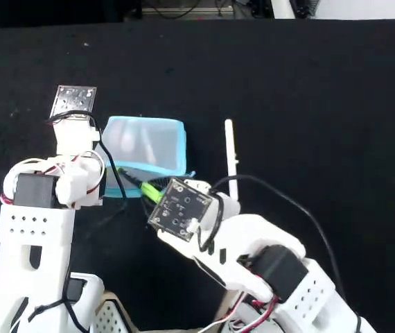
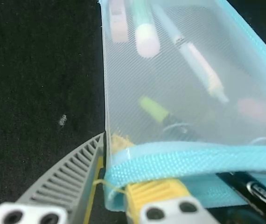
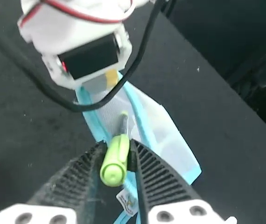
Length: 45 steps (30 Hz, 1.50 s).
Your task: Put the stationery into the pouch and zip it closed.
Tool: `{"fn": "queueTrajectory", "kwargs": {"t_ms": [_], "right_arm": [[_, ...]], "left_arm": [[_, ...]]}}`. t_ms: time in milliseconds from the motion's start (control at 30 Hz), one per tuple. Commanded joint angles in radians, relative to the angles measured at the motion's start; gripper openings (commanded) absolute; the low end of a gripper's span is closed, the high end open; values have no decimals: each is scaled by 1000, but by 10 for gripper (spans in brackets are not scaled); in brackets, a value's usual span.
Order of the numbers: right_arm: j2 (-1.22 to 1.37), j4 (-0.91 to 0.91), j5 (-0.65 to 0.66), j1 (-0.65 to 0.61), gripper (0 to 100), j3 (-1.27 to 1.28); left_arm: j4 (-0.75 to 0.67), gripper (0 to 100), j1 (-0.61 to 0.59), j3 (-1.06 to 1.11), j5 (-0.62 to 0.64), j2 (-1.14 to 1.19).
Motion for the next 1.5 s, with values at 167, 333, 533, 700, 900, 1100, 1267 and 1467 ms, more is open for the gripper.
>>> {"fn": "queueTrajectory", "kwargs": {"t_ms": [167, 333, 533, 700, 900, 1100, 1267, 1467], "right_arm": [[153, 163, 8, 175, 11, -225], [142, 227, 14, 176, 11, -291], [147, 322, 97, 224, 11, -349], [188, 430, 120, 310, 11, -481], [260, 437, 120, 310, 11, -489], [291, 336, 110, 157, 11, -460], [297, 186, 61, -17, 11, -357], [297, 35, 71, -28, 11, -191]], "left_arm": [[-6, 30, 4, 2, -5, 9], [-6, 30, 2, 2, -5, 9], [-6, 30, 4, 2, -5, 9], [-6, 30, 5, 2, -5, 9], [-6, 30, 5, 2, -5, 9], [-6, 30, 5, 1, -5, 9], [-6, 30, 4, 2, -5, 9], [-6, 30, 1, 2, -5, 9]]}}
